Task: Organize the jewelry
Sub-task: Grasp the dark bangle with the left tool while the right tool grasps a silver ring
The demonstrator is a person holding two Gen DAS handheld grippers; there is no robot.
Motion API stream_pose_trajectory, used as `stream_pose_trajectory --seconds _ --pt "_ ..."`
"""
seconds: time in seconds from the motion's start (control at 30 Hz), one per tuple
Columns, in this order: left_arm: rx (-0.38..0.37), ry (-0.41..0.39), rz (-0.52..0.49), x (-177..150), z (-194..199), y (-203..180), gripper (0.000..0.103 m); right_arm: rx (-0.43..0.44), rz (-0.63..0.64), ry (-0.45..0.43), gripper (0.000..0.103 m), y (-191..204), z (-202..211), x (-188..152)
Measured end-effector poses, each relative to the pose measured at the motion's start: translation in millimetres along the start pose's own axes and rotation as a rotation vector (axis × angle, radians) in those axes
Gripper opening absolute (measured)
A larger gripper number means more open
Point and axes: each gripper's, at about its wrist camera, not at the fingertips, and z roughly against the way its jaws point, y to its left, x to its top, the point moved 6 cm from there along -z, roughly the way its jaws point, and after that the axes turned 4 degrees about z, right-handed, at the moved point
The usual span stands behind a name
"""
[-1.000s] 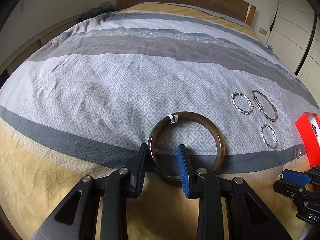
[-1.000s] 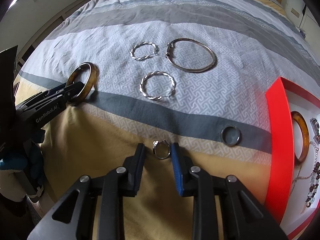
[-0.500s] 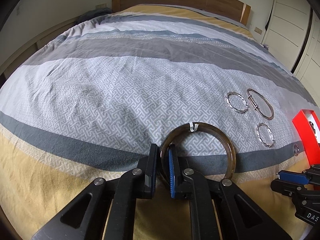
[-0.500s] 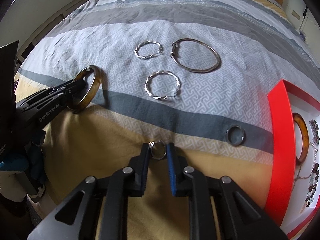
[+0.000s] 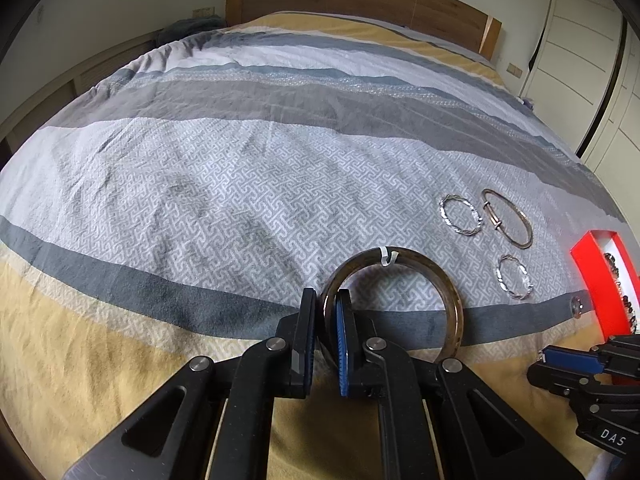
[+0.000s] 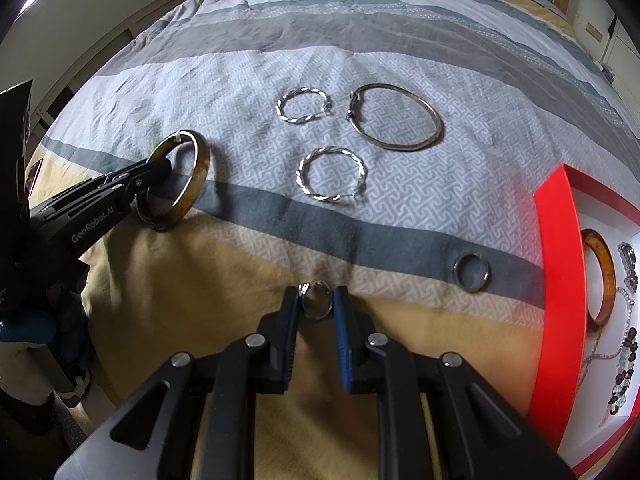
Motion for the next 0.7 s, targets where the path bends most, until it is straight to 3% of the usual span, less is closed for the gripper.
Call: stream_pose_trajectory --seconds 0.3,0.7 --pt "0.009 -0.009 0.016 4 20 -3 0.009 0.043 0.004 -0.04 0.016 5 18 -3" --pt "0.019 -0.027 0.085 3 66 6 0.009 0.074 -0.024 -0.151 0.016 -7 74 -8"
